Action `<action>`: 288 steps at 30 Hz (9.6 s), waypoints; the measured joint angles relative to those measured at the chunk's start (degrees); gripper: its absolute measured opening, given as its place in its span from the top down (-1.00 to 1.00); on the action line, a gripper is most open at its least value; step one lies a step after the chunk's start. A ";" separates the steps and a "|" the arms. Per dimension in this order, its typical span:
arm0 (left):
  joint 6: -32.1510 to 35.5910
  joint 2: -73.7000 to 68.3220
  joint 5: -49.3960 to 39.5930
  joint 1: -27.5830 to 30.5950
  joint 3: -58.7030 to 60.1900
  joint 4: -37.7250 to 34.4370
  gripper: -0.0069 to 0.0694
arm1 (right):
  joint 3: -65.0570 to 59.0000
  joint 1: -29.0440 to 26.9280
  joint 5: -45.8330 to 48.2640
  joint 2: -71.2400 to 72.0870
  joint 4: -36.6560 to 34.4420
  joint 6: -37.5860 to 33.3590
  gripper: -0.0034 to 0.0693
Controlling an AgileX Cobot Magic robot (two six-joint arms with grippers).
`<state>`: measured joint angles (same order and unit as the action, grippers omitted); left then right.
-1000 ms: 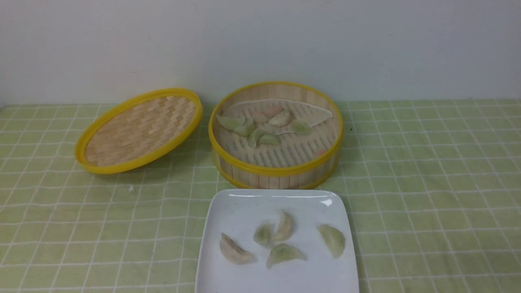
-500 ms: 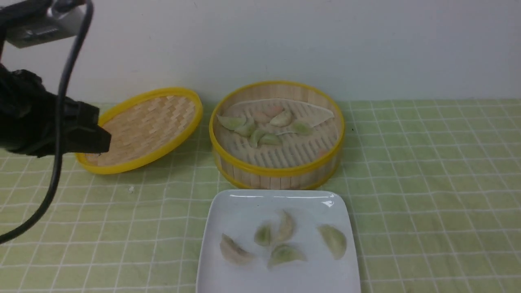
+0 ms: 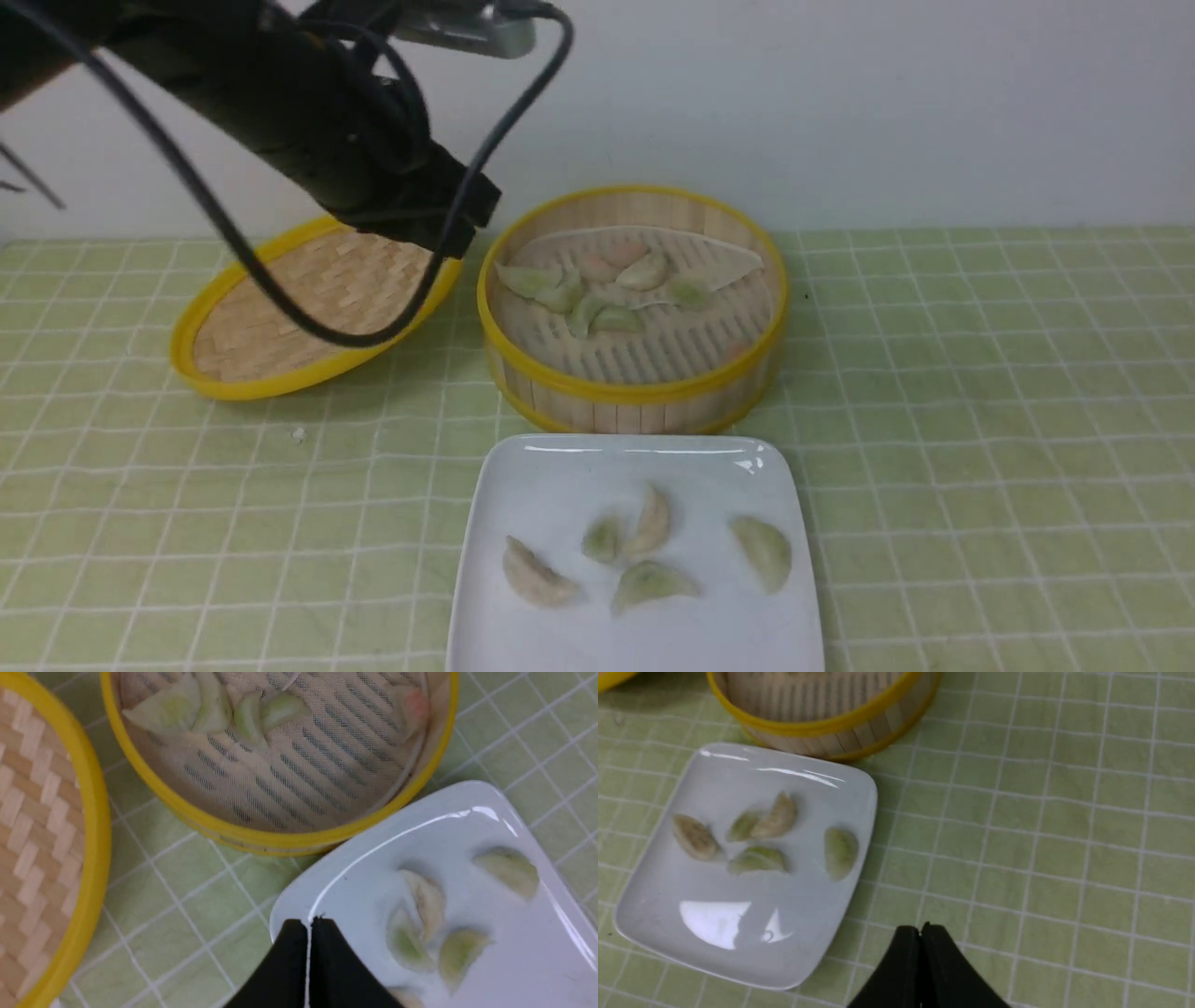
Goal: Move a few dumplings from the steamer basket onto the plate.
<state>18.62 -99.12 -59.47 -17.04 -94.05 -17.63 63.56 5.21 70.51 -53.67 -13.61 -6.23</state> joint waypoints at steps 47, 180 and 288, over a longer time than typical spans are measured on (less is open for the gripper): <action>-9.25 -37.52 -9.88 -5.30 -41.71 13.55 0.14 | 2.19 0.00 1.70 -2.97 -0.36 0.21 0.95; -39.57 41.67 -12.64 -24.34 21.30 31.56 0.83 | 61.02 14.94 -12.30 -73.71 -7.45 -10.45 -0.62; -39.49 41.67 -12.64 -24.34 21.30 30.23 0.83 | 10.80 28.17 0.89 -4.38 14.54 15.36 0.47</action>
<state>-20.87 -57.45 -72.11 -41.38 -72.75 12.60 74.36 33.37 71.40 -58.05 0.93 9.13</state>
